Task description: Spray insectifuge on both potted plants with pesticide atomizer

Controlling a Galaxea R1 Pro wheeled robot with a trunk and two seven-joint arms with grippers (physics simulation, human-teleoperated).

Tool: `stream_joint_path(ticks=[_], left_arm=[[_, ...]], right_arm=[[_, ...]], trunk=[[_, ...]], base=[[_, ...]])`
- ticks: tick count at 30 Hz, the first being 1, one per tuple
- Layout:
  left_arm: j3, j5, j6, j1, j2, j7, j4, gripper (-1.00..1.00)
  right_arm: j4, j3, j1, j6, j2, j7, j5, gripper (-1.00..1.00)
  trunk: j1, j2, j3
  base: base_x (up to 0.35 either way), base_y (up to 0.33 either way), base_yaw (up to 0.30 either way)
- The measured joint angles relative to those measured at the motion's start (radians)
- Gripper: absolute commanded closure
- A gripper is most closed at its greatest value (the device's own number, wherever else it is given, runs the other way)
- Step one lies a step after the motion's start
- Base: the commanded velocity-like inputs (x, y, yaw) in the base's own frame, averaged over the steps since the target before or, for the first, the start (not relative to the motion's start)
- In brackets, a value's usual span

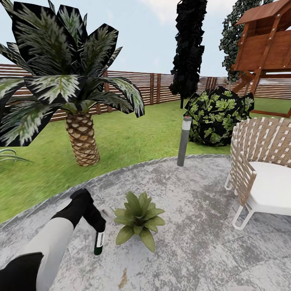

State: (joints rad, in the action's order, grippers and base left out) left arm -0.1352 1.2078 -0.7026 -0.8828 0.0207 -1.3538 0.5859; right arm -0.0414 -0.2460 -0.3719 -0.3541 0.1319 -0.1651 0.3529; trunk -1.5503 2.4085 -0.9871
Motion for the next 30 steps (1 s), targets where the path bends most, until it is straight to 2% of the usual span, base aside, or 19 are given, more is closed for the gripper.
stream_joint_path(ticks=[3,5,9,11,14,22,30], left_arm=[[0.003,0.025,-0.029,-0.041,-0.036,0.010,-0.042,1.00],[0.007,0.033,-0.031,-0.044,-0.039,0.012,-0.047,1.00],[0.006,0.040,-0.022,-0.026,-0.024,0.011,-0.048,1.00],[0.007,0.038,-0.020,-0.016,-0.008,0.011,-0.049,1.00],[0.007,0.038,-0.018,0.030,0.011,0.011,-0.048,1.00],[0.008,0.036,-0.019,0.045,0.000,0.012,-0.047,1.00],[0.007,0.036,-0.019,0.046,-0.001,0.012,-0.047,1.00]], right_arm=[[0.000,0.000,0.000,0.000,0.000,0.000,0.000,-1.00],[0.000,0.000,0.000,0.000,0.000,0.000,0.000,-1.00],[0.000,0.000,0.000,0.000,0.000,0.000,0.000,-1.00],[0.000,0.000,0.000,0.000,0.000,0.000,0.000,-1.00],[0.000,0.000,0.000,0.000,0.000,0.000,0.000,-1.00],[-0.001,0.000,0.000,0.000,0.000,0.000,-0.001,-1.00],[0.000,0.000,0.000,0.000,0.000,0.000,-0.001,-1.00]], trunk=[[0.000,0.000,0.000],[0.000,0.000,0.000],[0.000,0.000,0.000],[0.000,0.000,0.000],[0.000,0.000,0.000],[0.001,0.000,0.000],[0.001,0.000,0.001]], base=[[0.000,0.000,0.000],[0.000,0.000,0.000],[0.000,0.000,0.000],[0.000,0.000,0.000],[0.000,0.000,0.000],[0.225,0.147,0.000],[0.331,-0.011,-0.054]])
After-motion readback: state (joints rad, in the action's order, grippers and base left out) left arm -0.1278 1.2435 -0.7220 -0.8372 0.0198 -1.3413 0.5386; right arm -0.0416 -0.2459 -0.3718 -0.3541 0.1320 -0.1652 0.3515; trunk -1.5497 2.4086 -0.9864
